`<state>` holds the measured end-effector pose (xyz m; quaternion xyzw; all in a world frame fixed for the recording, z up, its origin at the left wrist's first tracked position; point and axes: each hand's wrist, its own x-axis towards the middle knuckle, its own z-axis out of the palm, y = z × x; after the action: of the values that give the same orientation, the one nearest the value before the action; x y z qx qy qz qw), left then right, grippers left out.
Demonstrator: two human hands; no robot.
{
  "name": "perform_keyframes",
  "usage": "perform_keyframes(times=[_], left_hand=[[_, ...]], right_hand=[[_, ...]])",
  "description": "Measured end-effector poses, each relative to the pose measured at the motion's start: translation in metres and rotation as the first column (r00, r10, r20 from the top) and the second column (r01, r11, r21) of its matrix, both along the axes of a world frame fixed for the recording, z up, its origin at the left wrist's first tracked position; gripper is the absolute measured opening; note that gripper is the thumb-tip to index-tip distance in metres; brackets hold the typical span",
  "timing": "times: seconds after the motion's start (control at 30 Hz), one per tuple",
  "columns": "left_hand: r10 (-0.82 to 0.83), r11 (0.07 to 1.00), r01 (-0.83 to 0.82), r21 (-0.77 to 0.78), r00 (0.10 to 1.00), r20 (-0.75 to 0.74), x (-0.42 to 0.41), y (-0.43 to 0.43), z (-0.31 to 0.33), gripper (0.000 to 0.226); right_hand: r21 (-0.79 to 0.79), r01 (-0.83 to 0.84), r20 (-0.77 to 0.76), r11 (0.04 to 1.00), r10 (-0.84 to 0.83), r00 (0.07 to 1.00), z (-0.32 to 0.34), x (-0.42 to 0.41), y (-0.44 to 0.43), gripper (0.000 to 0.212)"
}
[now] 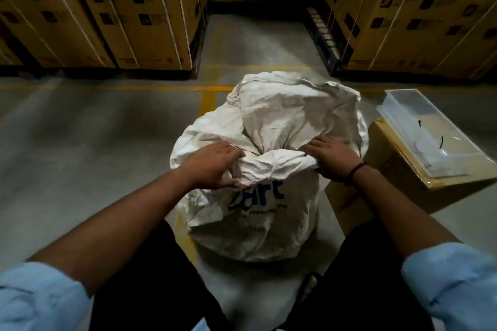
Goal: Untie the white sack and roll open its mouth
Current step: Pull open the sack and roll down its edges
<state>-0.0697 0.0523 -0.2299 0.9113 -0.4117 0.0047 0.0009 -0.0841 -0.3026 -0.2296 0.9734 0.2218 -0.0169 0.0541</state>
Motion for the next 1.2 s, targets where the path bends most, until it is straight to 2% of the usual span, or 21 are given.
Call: perform_keyframes(times=[0.07,0.13,0.17,0.2,0.27,0.33,0.37,0.4,0.47,0.5,0.57,0.63,0.7,0.73,0.8,0.87,0.93,1.0,1.07,1.13,1.2], left_hand=[[-0.027,0.997,0.025,-0.072,0.999,-0.028,-0.006,-0.018,0.004,0.051],[-0.061,0.986,0.062,-0.154,0.998,0.012,-0.013,-0.041,0.011,0.041],[-0.065,0.980,0.070,-0.187,0.997,0.035,-0.015,-0.050,0.011,0.040],[-0.058,0.970,0.072,-0.232,0.996,0.069,-0.017,-0.057,0.010,0.042],[-0.009,0.934,0.045,-0.353,0.994,0.105,-0.019,-0.064,0.004,0.046],[0.046,0.897,-0.050,-0.440,0.999,-0.020,-0.019,-0.059,0.003,0.056],[0.059,0.907,-0.090,-0.411,0.994,-0.087,-0.016,-0.052,0.004,0.070],[0.064,0.949,-0.092,-0.302,0.993,-0.099,-0.011,-0.044,0.005,0.086],[0.054,0.998,-0.053,0.021,0.998,-0.017,0.000,-0.026,0.006,0.104],[0.057,0.992,-0.056,0.112,0.998,-0.004,0.003,-0.019,0.007,0.106],[0.047,0.993,-0.043,0.114,0.998,-0.034,0.007,-0.010,0.011,0.101],[0.032,0.999,-0.029,0.027,0.995,-0.090,0.010,-0.011,0.018,0.085],[0.004,0.998,-0.008,-0.060,0.998,-0.057,0.012,-0.020,0.028,0.062],[0.000,0.997,-0.002,-0.072,1.000,-0.023,0.014,-0.025,0.031,0.054],[0.017,0.998,-0.016,-0.066,1.000,0.010,0.014,-0.036,0.037,0.046],[0.034,0.994,-0.036,-0.101,0.999,-0.022,0.016,-0.043,0.042,0.042],[0.032,0.987,-0.043,-0.156,0.997,-0.072,0.018,-0.044,0.048,0.041],[0.056,0.975,-0.088,-0.204,0.986,-0.160,0.019,-0.037,0.054,0.048],[0.115,0.963,-0.182,-0.200,0.946,-0.304,0.019,-0.029,0.061,0.059],[0.121,0.930,-0.265,-0.254,0.874,-0.470,0.022,-0.024,0.064,0.066],[0.132,0.855,-0.378,-0.356,0.821,-0.555,0.029,-0.023,0.062,0.076]], right_hand=[[-0.074,0.071,-0.175,0.995,-0.083,0.981,0.013,-0.002,0.019,0.093],[0.071,0.020,-0.256,0.997,-0.001,0.967,0.025,-0.006,0.055,0.121],[0.157,-0.010,-0.237,0.988,0.047,0.970,0.029,-0.010,0.073,0.126],[0.180,-0.031,-0.169,0.983,0.062,0.984,0.029,-0.013,0.087,0.125],[0.111,-0.029,0.040,0.993,0.025,0.999,0.024,-0.017,0.099,0.103],[0.095,-0.083,0.220,0.992,0.061,0.974,0.017,-0.022,0.091,0.068],[0.097,-0.135,0.290,0.986,0.102,0.951,0.013,-0.027,0.083,0.055],[0.104,-0.185,0.342,0.977,0.139,0.929,0.007,-0.030,0.073,0.046],[0.116,-0.242,0.371,0.963,0.184,0.910,-0.001,-0.037,0.050,0.042],[0.106,-0.263,0.353,0.959,0.211,0.911,-0.003,-0.038,0.040,0.041],[0.066,-0.221,0.248,0.973,0.199,0.948,-0.003,-0.037,0.025,0.042],[0.014,-0.016,0.086,1.000,0.015,0.996,0.005,-0.030,0.020,0.048],[-0.015,0.165,-0.002,0.986,-0.165,0.986,0.011,-0.028,0.030,0.067],[0.017,0.172,-0.014,0.985,-0.172,0.985,0.016,-0.029,0.041,0.078],[0.126,0.049,-0.006,0.991,-0.049,0.999,0.023,-0.034,0.074,0.098],[0.171,-0.018,-0.015,0.985,0.021,1.000,0.020,-0.039,0.106,0.116],[0.221,0.053,0.000,0.974,-0.055,0.999,0.011,-0.040,0.118,0.113],[0.286,0.098,0.086,0.953,-0.127,0.988,0.002,-0.041,0.116,0.091],[0.284,0.005,0.276,0.959,-0.087,0.957,-0.007,-0.048,0.112,0.066],[0.248,-0.089,0.501,0.965,-0.049,0.864,-0.019,-0.056,0.111,0.052],[0.209,-0.118,0.645,0.971,-0.046,0.763,-0.026,-0.062,0.115,0.045]])
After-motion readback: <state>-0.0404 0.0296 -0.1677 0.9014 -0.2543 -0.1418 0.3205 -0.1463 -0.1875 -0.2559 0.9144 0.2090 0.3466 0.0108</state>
